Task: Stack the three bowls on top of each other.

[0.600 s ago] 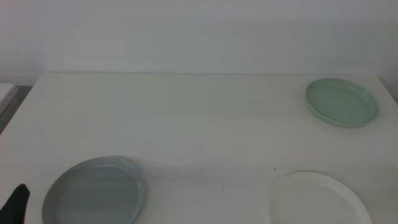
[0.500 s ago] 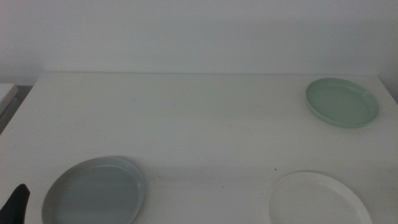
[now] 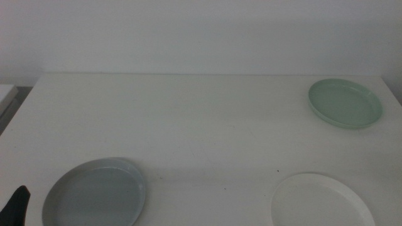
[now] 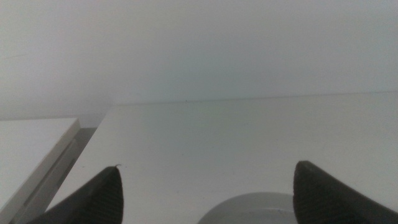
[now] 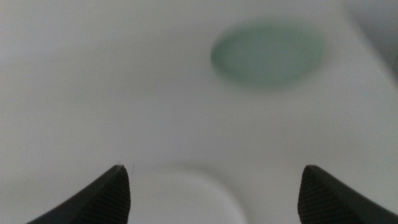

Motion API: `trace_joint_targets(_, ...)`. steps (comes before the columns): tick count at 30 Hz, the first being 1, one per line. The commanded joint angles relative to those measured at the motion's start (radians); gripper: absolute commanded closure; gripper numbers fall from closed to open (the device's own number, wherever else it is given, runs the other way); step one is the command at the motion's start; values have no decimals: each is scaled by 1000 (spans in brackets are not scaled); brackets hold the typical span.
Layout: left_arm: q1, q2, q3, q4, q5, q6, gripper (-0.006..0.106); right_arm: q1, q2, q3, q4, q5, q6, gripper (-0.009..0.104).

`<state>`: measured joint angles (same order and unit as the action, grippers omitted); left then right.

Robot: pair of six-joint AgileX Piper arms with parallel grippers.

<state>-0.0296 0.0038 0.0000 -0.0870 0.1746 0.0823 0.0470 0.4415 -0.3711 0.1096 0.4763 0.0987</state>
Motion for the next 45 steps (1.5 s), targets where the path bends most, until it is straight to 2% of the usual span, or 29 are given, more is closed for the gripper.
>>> trace_joint_targets(1,1,-4,0,1,-14,-1,7,-7,113,-122,26,196,9,2)
trace_joint_targets(3,1,-4,0,1,-14,-1,7,-7,208,-219,28,340,9,2)
trace_joint_targets(6,1,-4,0,1,-14,-1,7,-7,289,-301,28,431,9,2)
trace_joint_targets(18,1,-4,0,1,-14,-1,7,-7,352,-331,32,469,-1,2)
trace_joint_targets(24,1,-4,0,1,-14,-1,7,-7,489,-331,19,589,-50,2)
trace_joint_targets(36,1,-4,0,1,-14,-1,7,-7,877,-331,9,404,-50,3)
trace_joint_targets(45,1,-4,0,1,-14,-1,7,-7,1044,-331,9,327,-20,21)
